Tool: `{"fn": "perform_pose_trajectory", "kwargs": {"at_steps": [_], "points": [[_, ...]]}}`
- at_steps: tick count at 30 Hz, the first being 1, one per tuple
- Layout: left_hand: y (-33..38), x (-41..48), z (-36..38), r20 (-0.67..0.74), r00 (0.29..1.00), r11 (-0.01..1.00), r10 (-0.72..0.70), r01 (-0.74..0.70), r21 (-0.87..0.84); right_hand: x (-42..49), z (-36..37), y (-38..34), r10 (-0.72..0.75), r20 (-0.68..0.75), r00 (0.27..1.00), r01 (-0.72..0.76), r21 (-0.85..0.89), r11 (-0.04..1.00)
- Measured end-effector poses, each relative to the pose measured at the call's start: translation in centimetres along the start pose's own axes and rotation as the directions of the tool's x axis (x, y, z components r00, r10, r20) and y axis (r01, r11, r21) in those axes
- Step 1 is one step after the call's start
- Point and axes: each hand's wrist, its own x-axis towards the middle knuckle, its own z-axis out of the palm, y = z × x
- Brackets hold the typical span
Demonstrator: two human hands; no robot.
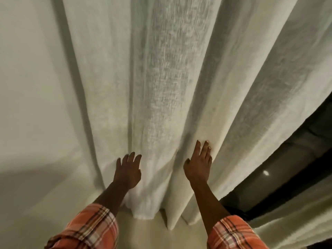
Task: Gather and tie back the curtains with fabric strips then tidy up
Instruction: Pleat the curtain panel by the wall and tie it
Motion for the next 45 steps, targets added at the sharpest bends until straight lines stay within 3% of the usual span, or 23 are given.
{"fn": "perform_pose_trajectory", "kwargs": {"at_steps": [4, 8, 16, 20, 25, 31, 37, 41, 45], "points": [[-2.8, 3.9, -4.8, -0.186, 0.98, 0.997, 0.07, -0.063, 0.042, 3.9, -5.0, -2.2, 0.051, -0.185, 0.981, -0.047, 0.029, 0.998], [-3.5, 8.9, -11.7, -0.389, 0.909, 0.988, 0.153, -0.143, 0.055, 8.4, -11.6, -4.2, 0.035, -0.37, 0.929, -0.027, 0.025, 0.999], [0.1, 15.7, -32.2, -0.789, 0.586, 0.974, 0.186, -0.213, 0.071, 16.3, -26.8, -7.9, -0.002, -0.712, 0.702, 0.003, 0.0, 1.0], [2.1, 16.7, -41.0, -0.885, 0.447, 0.977, 0.134, -0.208, 0.042, 18.7, -33.8, -9.5, 0.001, -0.807, 0.59, 0.037, 0.028, 0.999], [3.6, 17.4, -49.1, -0.949, 0.312, 0.97, 0.037, -0.241, -0.041, 20.0, -40.9, -11.6, -0.001, -0.853, 0.521, 0.087, 0.052, 0.995], [2.7, 18.1, -54.3, -0.973, 0.228, 0.982, -0.026, -0.175, -0.067, 21.1, -45.7, -14.2, 0.04, -0.867, 0.497, 0.168, 0.141, 0.976], [-0.1, 19.0, -57.1, -0.968, 0.164, 0.967, -0.193, -0.137, -0.216, 22.7, -48.2, -16.5, 0.143, -0.829, 0.54, 0.104, 0.235, 0.966], [-2.5, 19.6, -60.0, -0.917, 0.204, 0.911, -0.342, -0.169, -0.377, 23.9, -50.7, -17.3, 0.233, -0.81, 0.539, 0.03, 0.294, 0.955], [-4.3, 20.2, -62.8, -0.845, 0.293, 0.834, -0.448, -0.204, -0.513, 24.7, -53.4, -17.5, 0.293, -0.833, 0.47, 0.008, 0.336, 0.942]]}}
